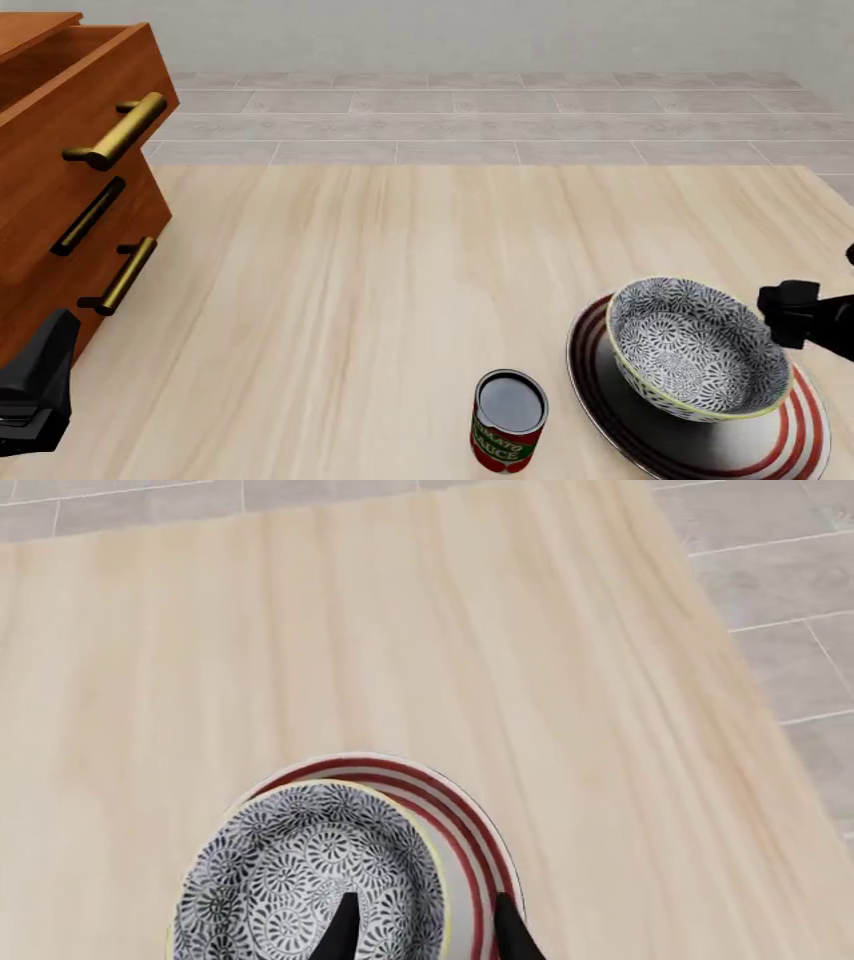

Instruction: Put the bowl on the plate.

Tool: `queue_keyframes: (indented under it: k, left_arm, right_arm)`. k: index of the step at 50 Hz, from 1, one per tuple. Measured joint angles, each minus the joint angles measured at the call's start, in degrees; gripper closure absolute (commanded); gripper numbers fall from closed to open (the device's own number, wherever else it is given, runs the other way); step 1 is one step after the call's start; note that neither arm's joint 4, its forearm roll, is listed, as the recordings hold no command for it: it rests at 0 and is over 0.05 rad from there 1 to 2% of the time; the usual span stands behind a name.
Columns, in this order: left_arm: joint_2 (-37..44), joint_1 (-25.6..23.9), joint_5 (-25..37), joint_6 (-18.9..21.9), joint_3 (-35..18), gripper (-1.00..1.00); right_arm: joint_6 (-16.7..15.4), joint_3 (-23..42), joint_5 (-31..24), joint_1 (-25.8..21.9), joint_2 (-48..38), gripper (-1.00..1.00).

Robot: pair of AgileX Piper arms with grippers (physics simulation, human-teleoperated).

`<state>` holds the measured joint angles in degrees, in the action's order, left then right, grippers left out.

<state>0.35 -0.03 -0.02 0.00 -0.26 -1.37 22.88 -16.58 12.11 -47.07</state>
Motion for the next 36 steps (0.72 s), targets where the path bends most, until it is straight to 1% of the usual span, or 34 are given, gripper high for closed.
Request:
queue_keyframes:
  k: [20,36]
  left_arm:
    - [0.0,0.0,0.0,0.0,0.0,-1.0]
    - [0.0,0.0,0.0,0.0,0.0,-1.0]
  right_arm:
    - [-3.0,8.0,-7.0,-0.6,3.9,-1.0]
    - [-4.3,12.4,-9.6,-1.6,4.8,-1.0]
